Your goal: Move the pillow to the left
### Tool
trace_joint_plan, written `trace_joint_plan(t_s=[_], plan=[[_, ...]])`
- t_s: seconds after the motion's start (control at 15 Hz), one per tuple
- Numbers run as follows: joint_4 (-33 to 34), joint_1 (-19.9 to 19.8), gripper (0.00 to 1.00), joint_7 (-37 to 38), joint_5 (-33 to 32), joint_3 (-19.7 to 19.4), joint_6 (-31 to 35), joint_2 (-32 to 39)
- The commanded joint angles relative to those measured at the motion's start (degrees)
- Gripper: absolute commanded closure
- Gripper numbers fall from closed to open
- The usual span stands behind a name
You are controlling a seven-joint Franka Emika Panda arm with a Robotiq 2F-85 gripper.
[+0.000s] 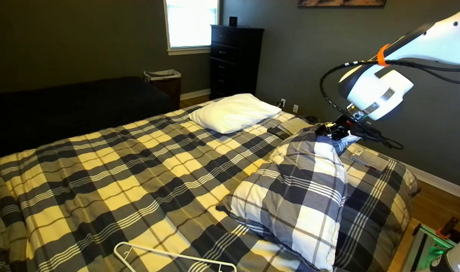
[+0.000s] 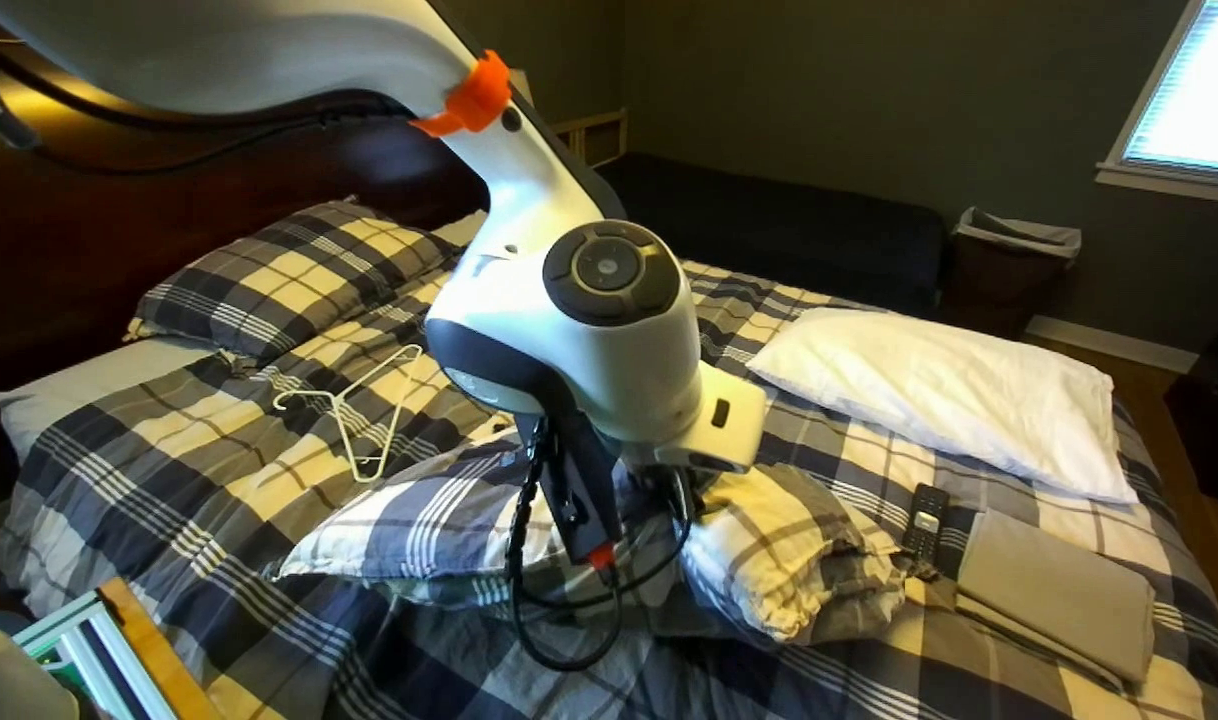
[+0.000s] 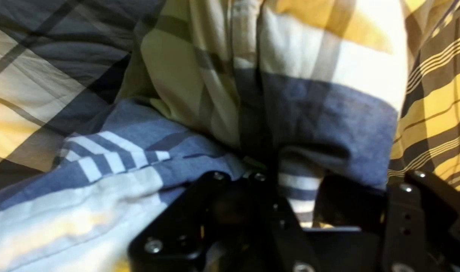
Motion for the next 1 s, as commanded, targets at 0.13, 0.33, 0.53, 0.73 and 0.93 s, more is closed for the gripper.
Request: trace_joint_plan(t_s=[0.13,0.33,0.53,0.73,0.93], plan=[[-1.1,0.1,1.0,-1.2,0.0,-0.1,1.9,-1.5],[6.4,2.9,1.0,-1.2,-4.0,3.0,5.0,0.7],[11.3,5.1,1.0,-1.1,-9.2,5.9,4.4,1.3],[17.4,8.1,1.0,-2.3,-11.5,9.7,3.5,3.1],[23.0,11.5,1.0,-3.1,-12.9,13.7,3.2,5.2]])
